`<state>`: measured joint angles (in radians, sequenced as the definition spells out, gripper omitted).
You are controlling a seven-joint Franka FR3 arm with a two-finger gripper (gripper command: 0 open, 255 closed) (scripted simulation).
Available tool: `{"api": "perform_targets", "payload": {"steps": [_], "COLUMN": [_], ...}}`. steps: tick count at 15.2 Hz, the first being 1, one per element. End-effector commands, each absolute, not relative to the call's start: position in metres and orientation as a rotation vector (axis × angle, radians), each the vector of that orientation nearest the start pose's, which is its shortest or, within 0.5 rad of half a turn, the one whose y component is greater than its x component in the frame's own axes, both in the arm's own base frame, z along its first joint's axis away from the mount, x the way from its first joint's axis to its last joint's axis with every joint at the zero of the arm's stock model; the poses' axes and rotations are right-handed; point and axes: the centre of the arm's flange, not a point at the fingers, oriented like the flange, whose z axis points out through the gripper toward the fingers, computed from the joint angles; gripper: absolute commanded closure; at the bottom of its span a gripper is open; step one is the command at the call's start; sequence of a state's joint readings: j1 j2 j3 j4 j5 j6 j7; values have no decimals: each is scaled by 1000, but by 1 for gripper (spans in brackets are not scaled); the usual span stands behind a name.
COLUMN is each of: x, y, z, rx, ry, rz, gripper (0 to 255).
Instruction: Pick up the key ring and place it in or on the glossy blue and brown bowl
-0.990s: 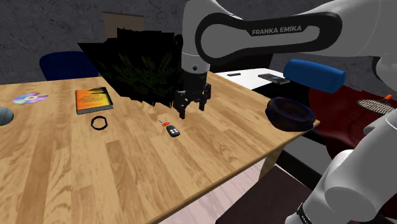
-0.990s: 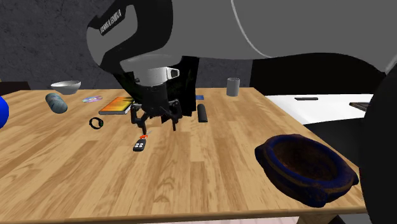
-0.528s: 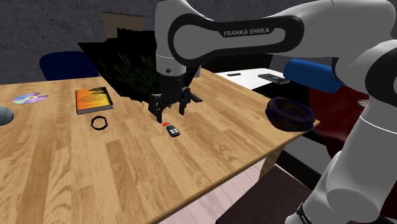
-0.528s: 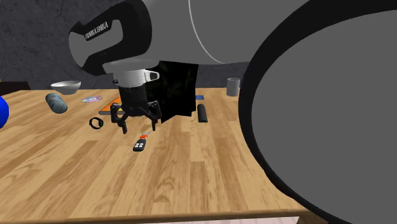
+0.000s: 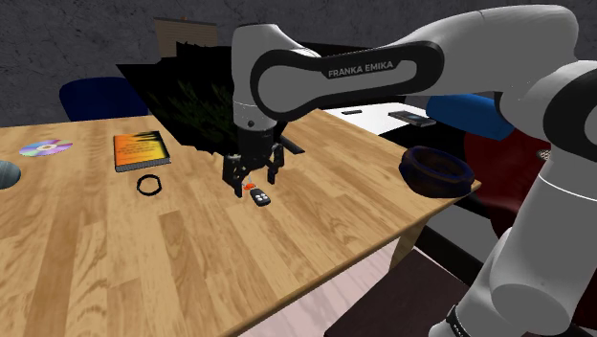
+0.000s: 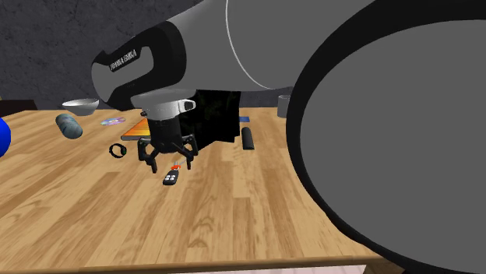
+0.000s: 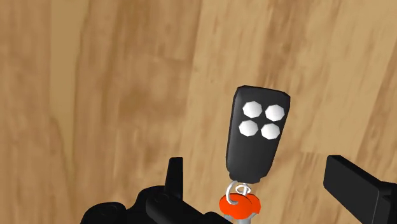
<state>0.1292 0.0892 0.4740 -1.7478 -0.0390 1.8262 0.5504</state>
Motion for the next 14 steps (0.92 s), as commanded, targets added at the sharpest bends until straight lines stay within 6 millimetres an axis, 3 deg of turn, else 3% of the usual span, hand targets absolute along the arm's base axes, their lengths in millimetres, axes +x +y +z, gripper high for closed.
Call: {"api": "perform_targets", "payload": {"steps": [1,6,7,14], "x": [491,491,491,491], "y": [324,324,324,324], "z": [515,515,515,515], "rx": [-3138,-3138,-3138,-3138], "ry": [-96,-96,-96,-96], "rz": [4,4,4,4], "gripper": [0,0,255,255]}}
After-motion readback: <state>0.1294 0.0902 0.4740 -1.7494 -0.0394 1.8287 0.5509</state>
